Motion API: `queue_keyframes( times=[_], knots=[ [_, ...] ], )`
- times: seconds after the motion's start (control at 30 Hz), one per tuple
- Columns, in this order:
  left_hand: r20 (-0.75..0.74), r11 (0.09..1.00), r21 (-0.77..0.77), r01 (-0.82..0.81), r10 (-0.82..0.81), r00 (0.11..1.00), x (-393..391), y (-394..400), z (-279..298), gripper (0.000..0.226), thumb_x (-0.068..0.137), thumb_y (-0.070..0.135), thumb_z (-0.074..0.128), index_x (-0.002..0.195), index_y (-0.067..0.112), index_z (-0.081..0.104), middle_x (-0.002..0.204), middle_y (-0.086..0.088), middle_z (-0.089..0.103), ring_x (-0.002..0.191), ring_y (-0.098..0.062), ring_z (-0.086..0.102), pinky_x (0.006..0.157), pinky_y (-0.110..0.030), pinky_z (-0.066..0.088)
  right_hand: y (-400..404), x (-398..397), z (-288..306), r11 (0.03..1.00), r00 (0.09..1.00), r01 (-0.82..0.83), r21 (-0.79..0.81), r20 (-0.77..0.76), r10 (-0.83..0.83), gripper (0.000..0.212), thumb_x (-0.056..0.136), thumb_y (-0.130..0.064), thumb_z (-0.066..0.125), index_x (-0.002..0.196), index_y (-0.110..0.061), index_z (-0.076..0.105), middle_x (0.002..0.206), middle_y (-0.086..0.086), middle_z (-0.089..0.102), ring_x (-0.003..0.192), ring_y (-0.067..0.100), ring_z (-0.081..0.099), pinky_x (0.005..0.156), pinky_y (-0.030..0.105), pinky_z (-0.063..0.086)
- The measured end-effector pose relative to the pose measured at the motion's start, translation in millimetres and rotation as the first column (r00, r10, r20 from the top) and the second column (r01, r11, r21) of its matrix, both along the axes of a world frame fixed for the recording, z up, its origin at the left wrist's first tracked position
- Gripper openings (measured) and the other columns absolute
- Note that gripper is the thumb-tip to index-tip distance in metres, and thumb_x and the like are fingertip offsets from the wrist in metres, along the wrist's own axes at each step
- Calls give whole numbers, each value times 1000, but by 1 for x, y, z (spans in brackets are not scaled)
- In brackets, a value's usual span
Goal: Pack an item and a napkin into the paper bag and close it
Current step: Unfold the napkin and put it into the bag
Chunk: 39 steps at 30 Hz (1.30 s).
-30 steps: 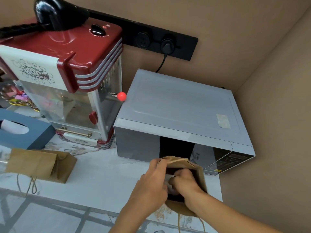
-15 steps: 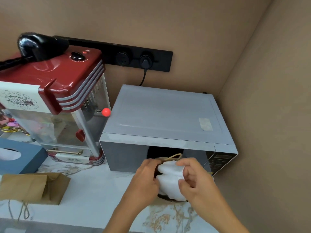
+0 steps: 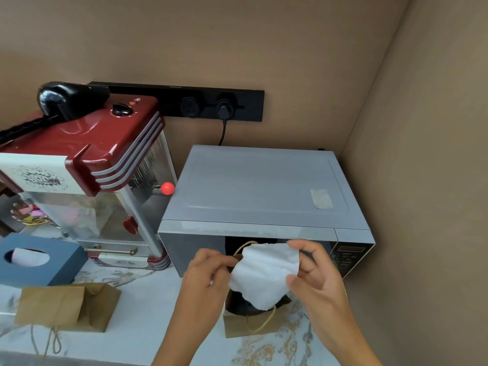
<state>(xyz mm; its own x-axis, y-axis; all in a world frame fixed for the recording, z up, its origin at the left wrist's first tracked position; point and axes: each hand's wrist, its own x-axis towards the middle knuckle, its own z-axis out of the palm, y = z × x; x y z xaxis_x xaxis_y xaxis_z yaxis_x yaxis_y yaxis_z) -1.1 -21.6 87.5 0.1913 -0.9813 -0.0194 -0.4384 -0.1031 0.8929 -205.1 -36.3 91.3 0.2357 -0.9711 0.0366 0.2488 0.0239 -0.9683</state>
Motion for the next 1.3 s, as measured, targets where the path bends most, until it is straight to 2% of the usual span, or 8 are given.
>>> queue_keyframes(
  times=[0.07,0.17,0.4,0.57,0.93,1.1,1.2,1.3],
  knots=[
    [-223,996,74,41,-24,974,-2,2,14,31,93,23,49,83,35,75,90,12,68,85,0,61,76,-18,44,-4,2,4,999,999,-30,-29,30,31,46,80,-3,64,121,-21,54,118,16,70,109,28,66,81,30,55],
    [-495,969,172,175,-69,866,-4,-1,24,37,89,51,49,96,24,74,96,5,75,94,-12,67,88,-33,48,-9,2,10,995,998,-63,-76,-15,62,45,81,-5,63,122,-20,51,115,16,70,105,27,67,81,29,55],
    [-640,991,17,132,-91,763,-14,-6,32,25,82,20,67,106,14,74,102,-12,77,94,-29,73,69,-30,57,-13,6,21,1000,997,-22,-22,-73,20,38,82,-18,70,114,-31,54,104,13,75,93,21,72,74,28,57],
    [-649,998,-42,56,-70,757,-23,-6,38,15,89,16,66,101,13,74,97,-15,77,90,-32,73,64,-32,57,-12,10,22,976,996,-27,216,83,10,33,76,-29,71,101,-7,69,95,16,75,83,21,71,70,32,55],
    [-655,985,-148,87,-164,738,-19,-8,42,19,86,18,61,96,14,76,95,-7,78,84,-19,73,59,-20,54,-18,6,30,991,993,113,-75,-31,-116,11,83,-18,65,89,-16,75,83,2,76,74,16,69,58,35,49],
    [-562,974,-210,84,-190,805,-7,-6,42,28,80,9,48,82,5,75,67,4,61,59,-8,51,50,-14,39,-20,4,31,983,998,62,-171,32,-57,19,79,-15,51,74,-9,69,83,3,62,78,18,54,64,25,41],
    [-611,979,-194,59,-168,774,-6,-7,42,27,78,24,53,90,9,72,75,2,60,69,-15,53,54,-20,43,-21,7,31,977,996,77,-197,-37,-86,18,82,-25,56,73,-13,67,83,1,62,80,17,55,66,31,41],
    [-652,996,-91,26,-79,754,-10,-10,40,39,69,41,69,106,30,67,73,5,69,70,-14,65,56,-26,54,-23,13,33,964,979,132,-232,-124,-164,8,78,-26,68,75,-20,66,79,-3,67,74,11,62,62,24,48]
  ],
)
